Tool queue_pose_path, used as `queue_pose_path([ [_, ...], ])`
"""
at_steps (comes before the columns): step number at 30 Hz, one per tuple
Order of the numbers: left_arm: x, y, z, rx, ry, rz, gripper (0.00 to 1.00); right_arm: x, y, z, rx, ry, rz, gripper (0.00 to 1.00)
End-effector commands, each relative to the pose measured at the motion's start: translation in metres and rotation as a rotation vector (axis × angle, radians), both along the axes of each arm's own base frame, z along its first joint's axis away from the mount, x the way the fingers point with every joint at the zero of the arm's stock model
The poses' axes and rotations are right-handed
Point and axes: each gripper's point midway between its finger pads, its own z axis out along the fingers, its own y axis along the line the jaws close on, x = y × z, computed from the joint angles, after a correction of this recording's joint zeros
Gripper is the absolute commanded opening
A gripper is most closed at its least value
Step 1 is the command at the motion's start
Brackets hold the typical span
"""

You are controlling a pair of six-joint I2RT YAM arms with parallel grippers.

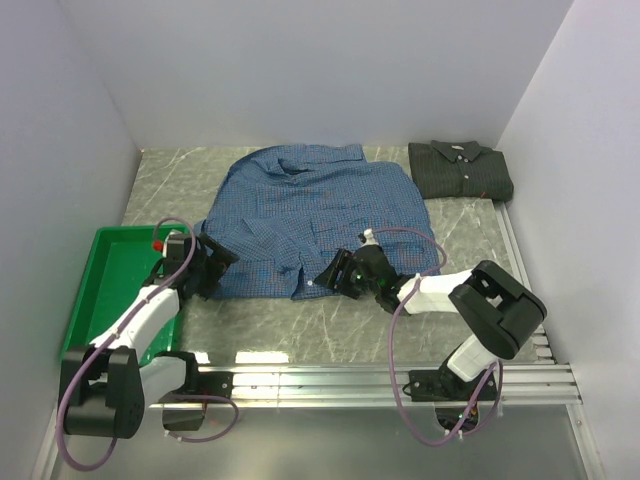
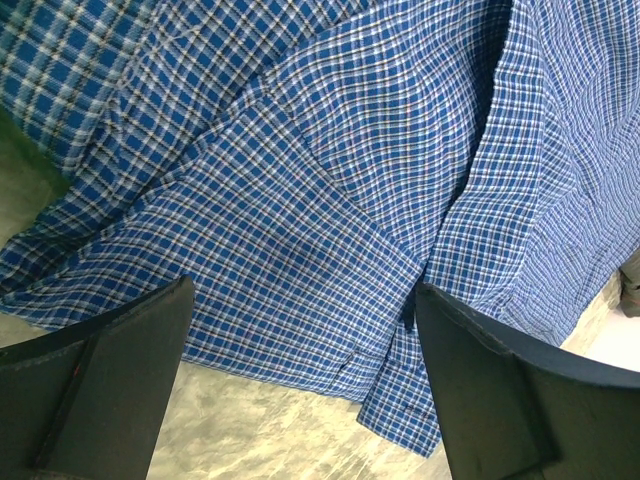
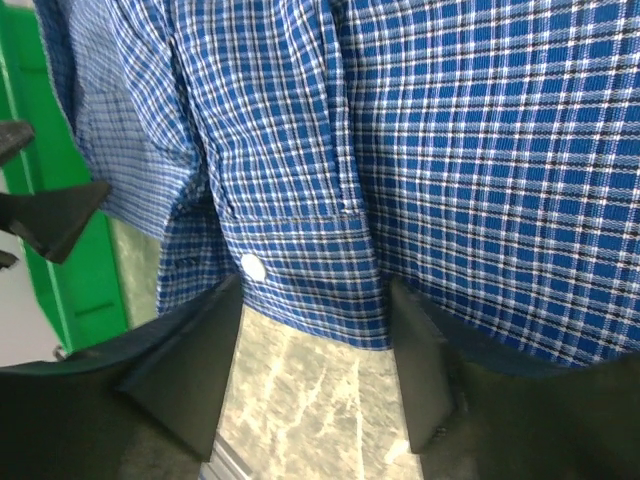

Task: Fold and stack the long sleeve shirts
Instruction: Fold the shirt

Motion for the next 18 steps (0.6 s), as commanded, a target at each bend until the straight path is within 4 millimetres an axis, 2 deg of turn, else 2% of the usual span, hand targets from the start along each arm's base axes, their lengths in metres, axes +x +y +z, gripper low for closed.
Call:
queue_pose_path([
  [1,0.014,-0.006,0.022,-0.011,-0.059,-0.028,0.98,0.004,0.007,0.013,0.009,-0.053,0.031,0.61],
  [2,0.016,-0.007,0.026,-0.012,-0.069,-0.027,0.98,0.005,0.005,0.014,0.002,-0.060,0.032,0.53],
  [4,0.018,-0.006,0.030,-0.003,-0.080,-0.025,0.98,0.004,0.006,0.019,0.003,-0.072,0.037,0.48],
  [6,0.021,-0.004,0.030,0.009,-0.080,-0.019,0.98,0.005,0.006,0.022,0.005,-0.081,0.039,0.38],
  [9,0.023,-0.008,0.026,0.000,-0.064,-0.029,0.98,0.005,0.006,0.029,0.015,-0.102,0.047,0.32],
  [14,0.025,-0.011,0.016,-0.002,-0.040,-0.029,0.98,0.006,0.009,0.030,0.016,-0.103,0.056,0.10],
  [17,0.026,-0.009,0.008,0.016,-0.018,-0.021,0.98,0.006,0.005,0.031,-0.013,-0.110,0.059,0.00],
  [18,0.026,-0.009,0.006,0.020,-0.012,-0.017,0.98,0.007,0.004,0.032,-0.029,-0.115,0.061,0.00],
])
